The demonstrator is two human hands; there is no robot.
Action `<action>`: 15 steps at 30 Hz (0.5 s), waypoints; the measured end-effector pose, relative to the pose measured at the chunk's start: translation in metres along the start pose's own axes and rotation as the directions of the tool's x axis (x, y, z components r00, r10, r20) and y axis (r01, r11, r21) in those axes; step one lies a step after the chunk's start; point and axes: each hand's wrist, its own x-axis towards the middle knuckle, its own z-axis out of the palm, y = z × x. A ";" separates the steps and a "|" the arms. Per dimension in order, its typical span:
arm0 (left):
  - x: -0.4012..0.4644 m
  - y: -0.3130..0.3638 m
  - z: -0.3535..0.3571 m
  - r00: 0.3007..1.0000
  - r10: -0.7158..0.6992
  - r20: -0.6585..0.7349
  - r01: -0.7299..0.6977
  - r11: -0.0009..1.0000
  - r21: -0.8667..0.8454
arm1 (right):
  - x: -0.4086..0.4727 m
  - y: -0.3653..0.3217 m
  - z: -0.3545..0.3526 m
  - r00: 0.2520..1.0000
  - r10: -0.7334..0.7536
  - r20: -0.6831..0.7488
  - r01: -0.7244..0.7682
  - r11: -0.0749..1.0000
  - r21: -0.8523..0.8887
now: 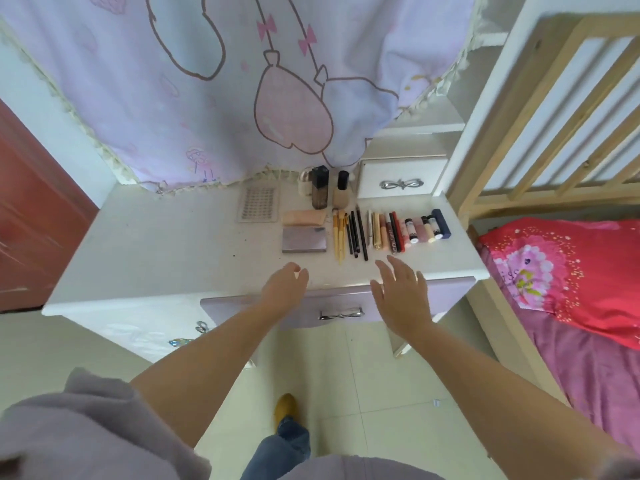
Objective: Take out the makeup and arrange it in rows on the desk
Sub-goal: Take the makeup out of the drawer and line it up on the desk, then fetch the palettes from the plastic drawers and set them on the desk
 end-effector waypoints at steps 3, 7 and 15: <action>-0.022 0.005 0.026 0.962 0.263 -0.068 -0.193 0.837 0.511 | -0.022 -0.008 0.004 0.999 -0.014 0.050 0.018 0.996 -0.090; -0.028 0.013 0.048 0.877 0.475 0.076 -0.403 0.640 0.654 | -0.040 -0.007 -0.002 0.987 0.149 0.057 -0.137 0.973 -0.185; -0.025 0.030 0.082 0.537 0.737 0.410 -0.795 0.279 0.539 | -0.114 -0.018 -0.001 0.758 0.653 -0.001 -0.649 0.753 -0.113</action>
